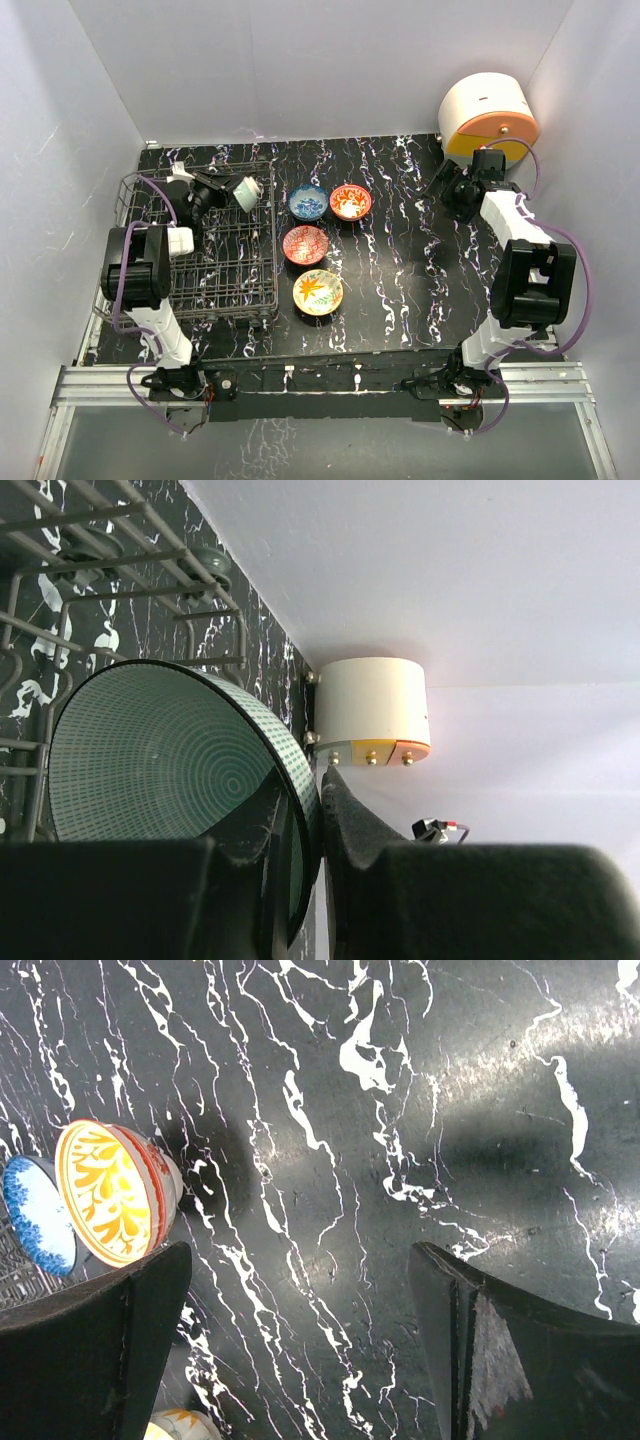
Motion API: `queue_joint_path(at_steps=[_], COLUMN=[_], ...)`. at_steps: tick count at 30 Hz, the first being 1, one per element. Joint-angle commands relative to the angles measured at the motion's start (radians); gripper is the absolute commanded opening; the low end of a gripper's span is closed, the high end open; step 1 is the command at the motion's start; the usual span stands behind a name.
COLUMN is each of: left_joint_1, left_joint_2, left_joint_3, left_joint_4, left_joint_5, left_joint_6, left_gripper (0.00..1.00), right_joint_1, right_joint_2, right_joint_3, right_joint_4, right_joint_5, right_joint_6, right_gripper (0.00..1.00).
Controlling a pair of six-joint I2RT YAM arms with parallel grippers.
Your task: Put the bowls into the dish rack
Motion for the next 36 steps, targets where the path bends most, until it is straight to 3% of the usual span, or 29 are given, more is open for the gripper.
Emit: queue_joint_path(at_steps=[1, 16, 29, 36], left_joint_1=[-0.002, 0.004, 0.035, 0.064], left_joint_2=[0.031, 0.265, 0.291, 0.329], left_joint_3=[0.005, 0.079, 0.048, -0.002], left_joint_4=[0.215, 0.564, 0.444, 0.458], left_joint_5=[0.056, 0.028, -0.014, 0.026], left_joint_6=[-0.084, -0.293, -0.234, -0.215], left_gripper=[0.00, 0.00, 0.00, 0.16], right_joint_1=[-0.004, -0.005, -0.004, -0.004], right_joint_2=[0.035, 0.071, 0.090, 0.090], right_joint_3=[0.078, 0.111, 0.120, 0.109], right_joint_4=[0.022, 0.029, 0.028, 0.024], right_joint_5=[0.002, 0.007, 0.006, 0.010], right_joint_6=[-0.009, 0.005, 0.004, -0.009], right_gripper=[0.92, 0.91, 0.91, 0.91])
